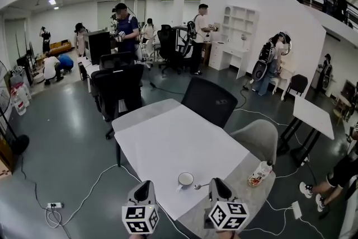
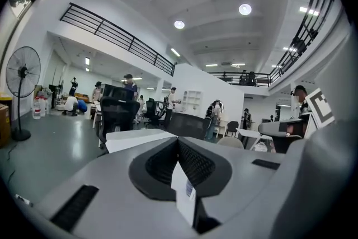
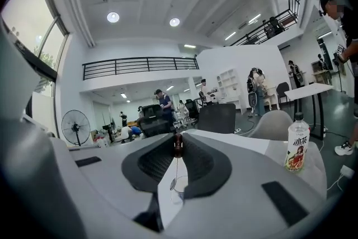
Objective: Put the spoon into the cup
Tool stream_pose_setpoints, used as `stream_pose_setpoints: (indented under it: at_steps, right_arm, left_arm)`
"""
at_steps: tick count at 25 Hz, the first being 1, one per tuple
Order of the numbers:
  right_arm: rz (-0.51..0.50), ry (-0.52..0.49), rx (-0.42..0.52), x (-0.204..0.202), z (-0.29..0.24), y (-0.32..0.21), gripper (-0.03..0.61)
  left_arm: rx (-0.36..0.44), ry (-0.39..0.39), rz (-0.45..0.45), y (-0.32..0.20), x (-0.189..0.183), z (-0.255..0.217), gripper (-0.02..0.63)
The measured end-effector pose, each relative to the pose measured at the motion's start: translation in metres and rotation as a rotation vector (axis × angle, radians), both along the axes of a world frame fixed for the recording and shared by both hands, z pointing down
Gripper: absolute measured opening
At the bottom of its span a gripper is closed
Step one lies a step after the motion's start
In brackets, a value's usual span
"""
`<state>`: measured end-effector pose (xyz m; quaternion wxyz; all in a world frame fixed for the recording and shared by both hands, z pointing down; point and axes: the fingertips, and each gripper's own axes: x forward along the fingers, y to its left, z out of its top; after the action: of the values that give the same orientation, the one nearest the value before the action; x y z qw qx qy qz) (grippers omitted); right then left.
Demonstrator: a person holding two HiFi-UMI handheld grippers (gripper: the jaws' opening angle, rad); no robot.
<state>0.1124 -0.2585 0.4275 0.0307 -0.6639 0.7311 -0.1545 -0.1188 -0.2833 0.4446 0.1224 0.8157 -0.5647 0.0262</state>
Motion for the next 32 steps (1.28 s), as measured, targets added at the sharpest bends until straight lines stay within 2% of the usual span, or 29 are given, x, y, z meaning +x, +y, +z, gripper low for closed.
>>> stream_pose_setpoints:
  at_steps: [9,22,32]
  right_arm:
    - [0.054,0.022,-0.039,0.002,0.011,-0.028,0.064]
    - [0.021,-0.011,-0.101,0.004,0.034,-0.054,0.064]
    - [-0.01,-0.023,-0.15,-0.002,0.06,-0.069,0.064]
  left_arm:
    - [-0.049,0.006,0.048,-0.044,-0.002,0.022,0.018]
    - [-0.107,-0.05,0.075,-0.058,0.015,0.039,0.018]
    - [-0.177,-0.064,0.066,-0.061,0.018,0.071,0.018]
